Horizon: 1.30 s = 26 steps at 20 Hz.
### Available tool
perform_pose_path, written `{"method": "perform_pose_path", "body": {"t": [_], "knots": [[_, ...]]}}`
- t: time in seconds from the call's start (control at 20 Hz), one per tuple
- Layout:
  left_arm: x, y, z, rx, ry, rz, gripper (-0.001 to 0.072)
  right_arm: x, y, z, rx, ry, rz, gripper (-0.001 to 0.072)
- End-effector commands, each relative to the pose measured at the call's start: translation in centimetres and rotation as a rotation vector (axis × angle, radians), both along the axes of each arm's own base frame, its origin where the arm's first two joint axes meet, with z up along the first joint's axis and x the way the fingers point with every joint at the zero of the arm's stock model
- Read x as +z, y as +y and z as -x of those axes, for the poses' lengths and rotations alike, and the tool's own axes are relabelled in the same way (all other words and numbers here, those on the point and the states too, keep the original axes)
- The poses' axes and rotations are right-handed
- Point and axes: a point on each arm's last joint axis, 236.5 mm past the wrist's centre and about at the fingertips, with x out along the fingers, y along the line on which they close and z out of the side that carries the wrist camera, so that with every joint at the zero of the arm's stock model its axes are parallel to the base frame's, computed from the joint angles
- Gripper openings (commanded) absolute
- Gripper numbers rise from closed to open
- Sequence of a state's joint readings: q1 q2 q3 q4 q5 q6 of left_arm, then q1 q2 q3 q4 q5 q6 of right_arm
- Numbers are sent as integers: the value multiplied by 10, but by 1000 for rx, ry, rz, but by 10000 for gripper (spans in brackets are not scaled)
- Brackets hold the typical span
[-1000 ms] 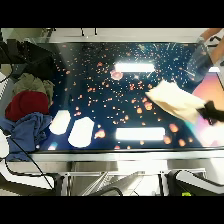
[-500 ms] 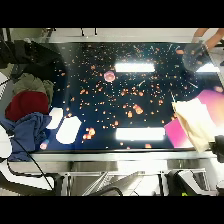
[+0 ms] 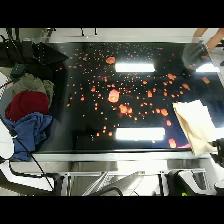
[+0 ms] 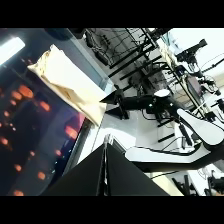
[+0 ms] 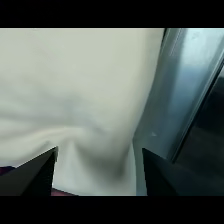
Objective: Fold the shirts.
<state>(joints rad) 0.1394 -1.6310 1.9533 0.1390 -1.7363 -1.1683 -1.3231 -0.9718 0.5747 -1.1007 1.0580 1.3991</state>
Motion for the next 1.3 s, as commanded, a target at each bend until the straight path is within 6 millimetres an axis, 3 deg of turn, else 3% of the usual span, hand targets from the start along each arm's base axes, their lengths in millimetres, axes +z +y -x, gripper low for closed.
{"method": "perform_pose_path", "body": {"t": [0.0, 0.05, 0.15, 0.3, 0.4, 0.45, 0.6, 0.75, 0.85, 1.0, 1.1, 1.25], "knots": [[1, 0, 0, 2, -1, 1, 22, 45, -19, 6, 6, 26, 53, 593], [1, 0, -2, 10, -3, 3, 21, 69, -24, -13, 4, -51, 82, 575], [2, 3, -10, 44, -8, 7, 21, 118, -10, -70, 115, -262, 123, 66], [-23, 20, -31, 147, 6, -100, 19, 167, 47, -143, 316, -494, 113, 18], [-55, 34, -36, 217, 52, -250, 17, 180, 95, -170, 458, -556, 82, 17], [-69, 38, -29, 233, 79, -304, 17, 181, 118, -177, 530, -560, 72, 18], [-105, 43, 10, 273, 140, -399, 17, 159, 183, -172, 747, -489, 37, 18], [-151, 43, 80, 303, 234, -452, 19, 128, 248, -135, 895, -413, -71, 18], [-185, 41, 125, 337, 282, -478, 19, 119, 281, -112, 974, -394, -124, 18], [-221, 43, 166, 379, 338, -520, 19, 121, 297, -107, 1032, -402, -130, 18], [-228, 40, 181, 375, 354, -520, 21, 122, 299, -108, 1028, -408, -141, 18], [-227, 39, 186, 381, 336, -519, 21, 124, 303, -106, 1035, -413, -159, 18]]}}
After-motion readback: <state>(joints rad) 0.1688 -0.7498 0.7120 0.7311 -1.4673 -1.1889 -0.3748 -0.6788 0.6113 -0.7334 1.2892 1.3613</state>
